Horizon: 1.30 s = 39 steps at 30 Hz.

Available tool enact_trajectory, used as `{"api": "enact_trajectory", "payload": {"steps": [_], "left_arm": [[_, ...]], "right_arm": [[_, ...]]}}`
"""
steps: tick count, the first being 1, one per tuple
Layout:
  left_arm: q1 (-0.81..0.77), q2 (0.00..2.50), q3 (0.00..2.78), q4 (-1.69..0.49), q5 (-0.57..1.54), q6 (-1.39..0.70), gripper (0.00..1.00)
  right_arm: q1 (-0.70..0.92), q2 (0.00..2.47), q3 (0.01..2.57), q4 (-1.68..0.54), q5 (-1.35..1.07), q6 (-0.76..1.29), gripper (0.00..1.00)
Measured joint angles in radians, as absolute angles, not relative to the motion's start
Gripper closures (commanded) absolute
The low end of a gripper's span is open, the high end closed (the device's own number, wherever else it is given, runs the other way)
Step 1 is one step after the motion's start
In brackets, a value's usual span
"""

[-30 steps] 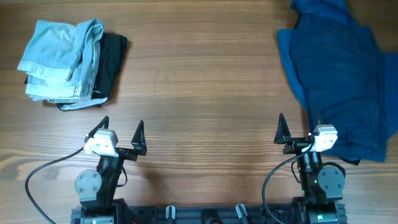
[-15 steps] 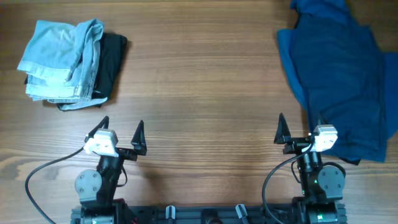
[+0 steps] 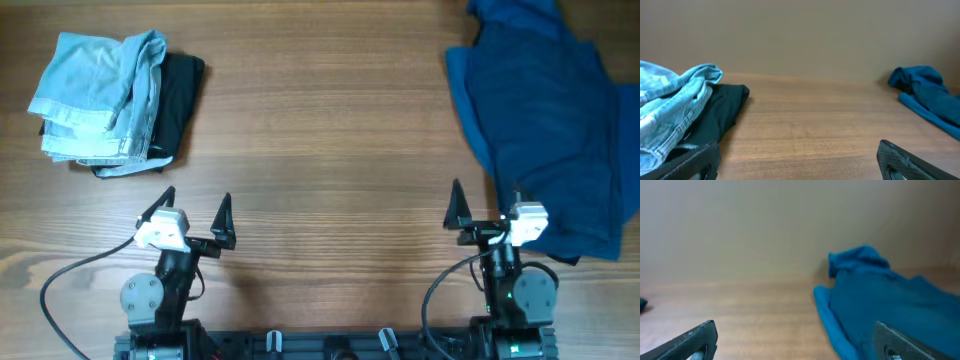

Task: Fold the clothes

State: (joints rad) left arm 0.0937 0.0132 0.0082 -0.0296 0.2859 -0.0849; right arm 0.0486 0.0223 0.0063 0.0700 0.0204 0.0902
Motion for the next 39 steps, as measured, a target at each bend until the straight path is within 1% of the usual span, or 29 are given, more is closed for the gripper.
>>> {"api": "enact_trajectory", "payload": {"steps": [2, 5, 8, 10, 11, 12, 14, 15, 16, 19, 21, 22, 24, 27, 29, 31, 33, 34, 35, 39], "left_arm": [[0.094, 0.013, 0.008, -0.011, 0.31, -0.085, 0.0], [0.094, 0.014, 0.006, 0.095, 0.376, -0.085, 0.0], [0.094, 0.033, 0.042, 0.098, 0.403, -0.085, 0.0], [0.094, 0.126, 0.13, 0.064, 0.413, -0.085, 0.0], [0.094, 0.179, 0.178, 0.051, 0.414, -0.085, 0.0], [0.094, 0.309, 0.284, 0.041, 0.418, -0.085, 0.0], [0.094, 0.474, 0.408, -0.007, 0.427, -0.085, 0.0], [0.094, 0.615, 0.51, -0.059, 0.446, -0.085, 0.0], [0.094, 0.728, 0.605, -0.138, 0.464, -0.088, 0.0], [0.079, 1.113, 0.974, -0.407, 0.5, -0.081, 0.0], [0.041, 1.273, 1.159, -0.638, 0.508, -0.035, 0.0], [0.014, 1.38, 1.256, -0.671, 0.512, -0.007, 0.0], [-0.005, 1.453, 1.29, -0.684, 0.516, 0.012, 0.0], [-0.009, 1.512, 1.291, -0.693, 0.515, 0.022, 0.0], [-0.009, 1.519, 1.292, -0.693, 0.516, 0.025, 0.0], [-0.009, 1.519, 1.292, -0.696, 0.519, 0.025, 0.0], [-0.009, 1.519, 1.292, -0.696, 0.52, 0.025, 0.0], [-0.013, 1.519, 1.292, -0.696, 0.52, 0.025, 0.0], [-0.023, 1.519, 1.293, -0.696, 0.522, 0.025, 0.0], [-0.056, 1.519, 1.293, -0.697, 0.522, 0.025, 0.0]], "right_arm": [[0.049, 0.022, 0.006, 0.123, 0.024, 0.091, 0.0], [0.049, 0.024, 0.03, 0.101, 0.023, 0.128, 0.0], [0.049, 0.131, 0.209, -0.035, 0.023, 0.134, 0.0], [0.049, 0.233, 0.337, -0.09, 0.023, 0.128, 0.0], [0.049, 0.333, 0.45, -0.133, 0.023, 0.126, 0.0], [0.049, 0.407, 0.527, -0.159, 0.023, 0.125, 0.0], [0.049, 0.61, 0.735, -0.314, 0.018, 0.119, 0.0], [0.049, 0.7, 0.825, -0.376, 0.016, 0.117, 0.0], [0.048, 0.776, 0.905, -0.467, 0.009, 0.115, 0.0], [0.048, 1.022, 1.091, -0.614, -0.057, 0.112, 0.0], [0.047, 1.097, 1.109, -0.635, -0.078, 0.112, 0.0], [0.043, 1.129, 1.11, -0.651, -0.086, 0.115, 0.0], [0.014, 1.158, 1.111, -0.664, -0.097, 0.139, 0.0], [-0.147, 1.216, 1.115, -0.693, -0.113, 0.214, 0.0], [-0.411, 1.314, 1.116, -0.674, -0.121, 0.298, 0.0], [-0.533, 1.389, 1.117, -0.645, -0.135, 0.34, 0.0], [-0.628, 1.479, 1.119, -0.626, -0.155, 0.39, 0.01], [-0.657, 1.515, 1.119, -0.625, -0.159, 0.411, 0.04], [-0.688, 1.571, 1.119, -0.62, -0.164, 0.419, 0.04], [-0.735, 1.731, 1.122, -0.623, -0.186, 0.422, 0.09]]}}
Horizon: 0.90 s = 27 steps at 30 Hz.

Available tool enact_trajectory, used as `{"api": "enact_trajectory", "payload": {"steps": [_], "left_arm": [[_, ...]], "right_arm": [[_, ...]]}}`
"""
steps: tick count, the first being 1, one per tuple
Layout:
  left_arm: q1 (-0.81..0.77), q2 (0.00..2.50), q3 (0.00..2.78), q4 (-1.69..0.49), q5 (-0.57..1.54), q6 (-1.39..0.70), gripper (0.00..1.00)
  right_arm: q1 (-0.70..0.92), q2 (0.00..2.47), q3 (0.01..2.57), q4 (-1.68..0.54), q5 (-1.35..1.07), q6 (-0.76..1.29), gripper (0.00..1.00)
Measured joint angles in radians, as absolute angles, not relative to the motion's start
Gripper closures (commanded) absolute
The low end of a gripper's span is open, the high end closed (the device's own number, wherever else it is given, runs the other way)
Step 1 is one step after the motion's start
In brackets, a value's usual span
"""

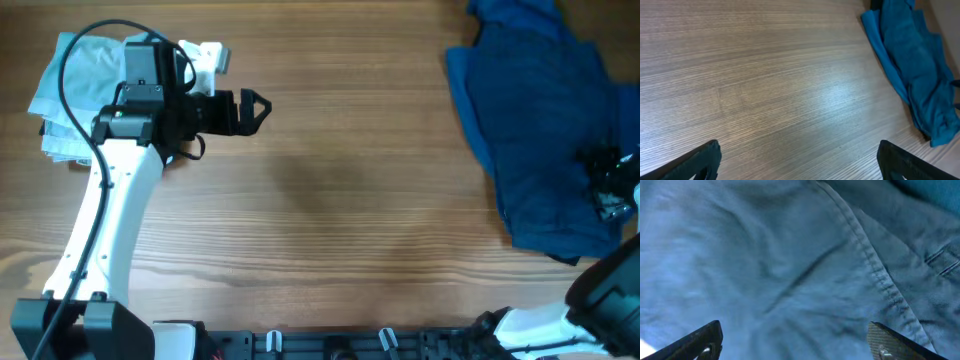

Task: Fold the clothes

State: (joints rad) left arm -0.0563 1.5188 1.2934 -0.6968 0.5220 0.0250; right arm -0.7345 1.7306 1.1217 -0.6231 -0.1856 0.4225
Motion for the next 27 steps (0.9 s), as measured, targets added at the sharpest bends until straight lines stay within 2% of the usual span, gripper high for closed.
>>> {"api": "enact_trajectory", "payload": {"steps": [6, 14, 17, 21, 27], "left_arm": [[-0.09, 1.519, 1.293, -0.697, 0.518, 0.025, 0.0], [-0.09, 1.519, 1.293, -0.702, 0.51, 0.025, 0.0], [-0.09, 1.519, 1.293, -0.732, 0.505, 0.025, 0.0], [-0.09, 1.519, 1.293, -0.761, 0.49, 0.026, 0.0], [-0.09, 1.519, 1.293, -0.75, 0.484, 0.026, 0.0]], "right_arm": [[-0.818, 1.775, 1.116, -0.659, -0.231, 0.422, 0.13], [-0.853, 1.733, 1.11, -0.83, -0.254, 0.475, 0.1], [-0.855, 1.547, 1.105, -0.91, -0.255, 0.474, 0.18], [-0.857, 1.469, 1.105, -0.987, -0.236, 0.44, 0.26], [-0.857, 1.469, 0.924, -0.821, -0.219, 0.414, 0.29]]}}
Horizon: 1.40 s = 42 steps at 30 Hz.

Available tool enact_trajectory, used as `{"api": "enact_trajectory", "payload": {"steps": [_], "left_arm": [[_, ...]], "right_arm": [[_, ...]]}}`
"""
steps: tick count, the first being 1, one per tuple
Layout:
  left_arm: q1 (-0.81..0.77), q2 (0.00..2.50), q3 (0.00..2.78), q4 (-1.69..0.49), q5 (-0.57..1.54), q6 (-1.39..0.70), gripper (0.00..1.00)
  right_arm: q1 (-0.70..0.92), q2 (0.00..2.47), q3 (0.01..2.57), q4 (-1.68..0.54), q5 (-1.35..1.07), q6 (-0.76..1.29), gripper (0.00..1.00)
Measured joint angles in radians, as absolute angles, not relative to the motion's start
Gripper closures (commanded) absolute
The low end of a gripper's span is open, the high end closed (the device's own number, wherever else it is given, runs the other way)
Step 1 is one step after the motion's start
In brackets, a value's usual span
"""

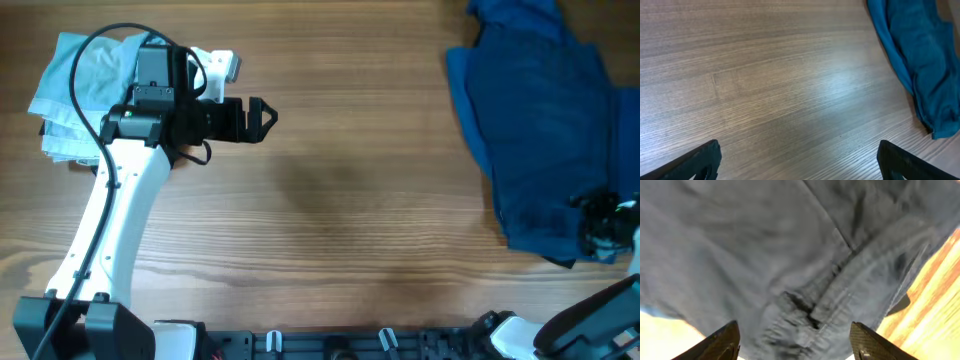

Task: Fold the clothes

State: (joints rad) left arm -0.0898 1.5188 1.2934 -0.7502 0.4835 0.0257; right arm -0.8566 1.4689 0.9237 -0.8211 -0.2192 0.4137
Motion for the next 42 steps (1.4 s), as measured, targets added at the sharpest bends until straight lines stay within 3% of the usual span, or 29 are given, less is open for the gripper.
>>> {"api": "enact_trajectory", "payload": {"steps": [4, 5, 8, 9, 10, 13, 17, 19, 21, 25, 28, 31, 32, 33, 34, 35, 37, 40, 42], "left_arm": [[-0.09, 1.519, 1.293, -0.74, 0.484, 0.026, 0.0], [-0.09, 1.519, 1.293, -0.738, 0.484, 0.026, 0.0], [-0.09, 1.519, 1.293, -0.736, 0.483, 0.026, 0.0], [-0.09, 1.519, 1.293, -0.737, 0.481, 0.026, 0.0], [-0.09, 1.519, 1.293, -0.736, 0.48, 0.026, 0.0], [-0.09, 1.519, 1.293, -0.736, 0.48, 0.026, 0.0], [-0.09, 1.519, 1.293, -0.736, 0.48, 0.026, 0.0], [-0.09, 1.519, 1.293, -0.734, 0.48, 0.025, 0.0], [-0.09, 1.519, 1.293, -0.733, 0.48, 0.026, 0.0], [-0.089, 1.494, 1.308, -0.735, 0.48, 0.025, 0.01], [-0.065, 1.387, 1.335, -0.734, 0.479, 0.025, 0.01], [-0.007, 1.27, 1.35, -0.762, 0.466, 0.025, 0.0], [0.017, 1.233, 1.357, -0.789, 0.45, 0.025, 0.0], [0.031, 1.219, 1.36, -0.814, 0.433, 0.025, 0.0], [0.045, 1.216, 1.361, -0.836, 0.416, 0.026, 0.0], [0.054, 1.22, 1.361, -0.854, 0.404, 0.025, 0.0], [0.065, 1.232, 1.361, -0.872, 0.384, 0.026, 0.0], [0.066, 1.24, 1.361, -0.873, 0.374, 0.026, 0.02], [0.066, 1.251, 1.361, -0.876, 0.372, 0.026, 0.03]], "right_arm": [[-0.857, 1.468, 0.839, -0.721, -0.201, 0.414, 0.35], [-0.857, 1.468, 0.822, -0.679, -0.2, 0.418, 0.43], [-0.859, 1.468, 0.712, -0.505, -0.191, 0.436, 0.83], [-0.86, 1.467, 0.699, -0.477, -0.189, 0.442, 0.93], [-0.861, 1.466, 0.694, -0.451, -0.187, 0.438, 0.96], [-0.861, 1.466, 0.696, -0.432, -0.202, 0.41, 0.96], [-0.849, 1.419, 0.785, -0.494, -0.4, 0.348, 0.96], [-0.754, 1.328, 0.873, -0.506, -0.547, 0.325, 0.96], [-0.611, 1.26, 0.932, -0.493, -0.618, 0.324, 0.96], [-0.123, 1.211, 1.013, -0.321, -0.583, 0.408, 0.96], [0.185, 1.268, 1.016, -0.199, -0.487, 0.467, 0.96], [0.39, 1.397, 1.018, -0.128, -0.435, 0.51, 0.96], [0.441, 1.458, 1.018, -0.109, -0.424, 0.53, 0.93], [0.474, 1.502, 1.018, -0.095, -0.421, 0.544, 0.77], [0.501, 1.541, 1.018, -0.075, -0.418, 0.556, 0.5], [0.532, 1.577, 1.018, -0.075, -0.418, 0.566, 0.36], [0.554, 1.585, 1.018, -0.106, -0.418, 0.565, 0.24], [0.519, 1.562, 1.028, -0.237, -0.418, 0.544, 0.18], [0.485, 1.518, 1.064, -0.445, -0.409, 0.501, 0.16]]}}
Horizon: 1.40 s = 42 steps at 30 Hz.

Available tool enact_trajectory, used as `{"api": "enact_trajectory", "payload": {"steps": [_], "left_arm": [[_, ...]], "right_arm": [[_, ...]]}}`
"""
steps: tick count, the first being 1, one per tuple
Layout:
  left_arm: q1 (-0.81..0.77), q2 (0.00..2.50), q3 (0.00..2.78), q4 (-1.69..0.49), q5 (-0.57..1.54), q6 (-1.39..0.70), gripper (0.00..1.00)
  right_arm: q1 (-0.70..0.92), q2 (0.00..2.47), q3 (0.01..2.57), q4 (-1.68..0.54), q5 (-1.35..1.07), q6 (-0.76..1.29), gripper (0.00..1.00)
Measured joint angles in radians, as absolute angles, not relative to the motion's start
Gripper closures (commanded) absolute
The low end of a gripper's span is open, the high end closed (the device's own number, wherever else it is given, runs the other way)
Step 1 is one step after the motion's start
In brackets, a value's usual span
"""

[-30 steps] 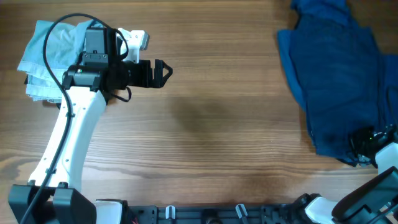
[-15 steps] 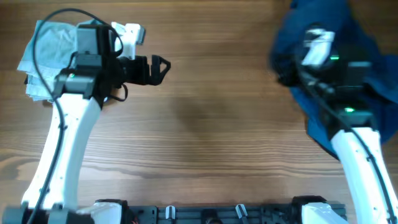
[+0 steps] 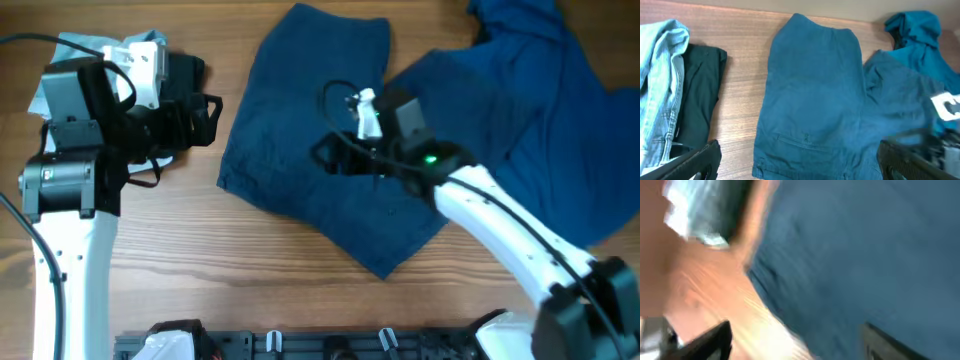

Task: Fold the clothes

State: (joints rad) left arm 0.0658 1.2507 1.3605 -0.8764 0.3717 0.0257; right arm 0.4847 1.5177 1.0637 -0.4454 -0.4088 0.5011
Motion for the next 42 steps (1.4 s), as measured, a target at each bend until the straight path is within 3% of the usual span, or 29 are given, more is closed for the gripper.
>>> {"api": "enact_trajectory", "payload": {"steps": [5, 7, 15, 20, 32, 37, 39, 40, 42], "left_arm": [[0.007, 1.399, 1.368, -1.06, 0.355, 0.034, 0.1], [-0.014, 1.504, 1.366, -1.129, 0.317, 0.037, 0.09], [-0.018, 1.806, 1.364, -1.111, 0.229, 0.047, 0.1], [-0.018, 1.824, 1.363, -1.065, 0.22, 0.136, 0.22], [-0.02, 1.835, 1.193, -0.908, 0.213, 0.208, 0.24], [-0.03, 1.837, 1.081, -0.769, 0.212, 0.216, 0.35], [-0.031, 1.832, 1.066, -0.704, 0.211, 0.22, 0.39], [-0.032, 1.831, 1.063, -0.672, 0.21, 0.22, 0.44], [-0.032, 1.831, 1.056, -0.631, 0.21, 0.221, 0.71]], "right_arm": [[0.466, 1.425, 1.112, -1.028, -0.314, 0.452, 0.16], [0.466, 1.425, 1.095, -1.109, -0.294, 0.471, 0.16], [0.59, 1.425, 0.851, -0.951, -0.249, 0.628, 0.21], [0.612, 1.424, 0.71, -0.805, -0.2, 0.739, 0.3], [0.612, 1.459, 0.647, -0.687, -0.173, 0.785, 0.4], [0.612, 1.47, 0.654, -0.683, -0.171, 0.789, 0.42], [0.612, 1.47, 0.655, -0.666, -0.171, 0.789, 0.5], [0.612, 1.472, 0.656, -0.654, -0.171, 0.789, 0.56], [0.612, 1.476, 0.656, -0.641, -0.166, 0.797, 0.76]]}}
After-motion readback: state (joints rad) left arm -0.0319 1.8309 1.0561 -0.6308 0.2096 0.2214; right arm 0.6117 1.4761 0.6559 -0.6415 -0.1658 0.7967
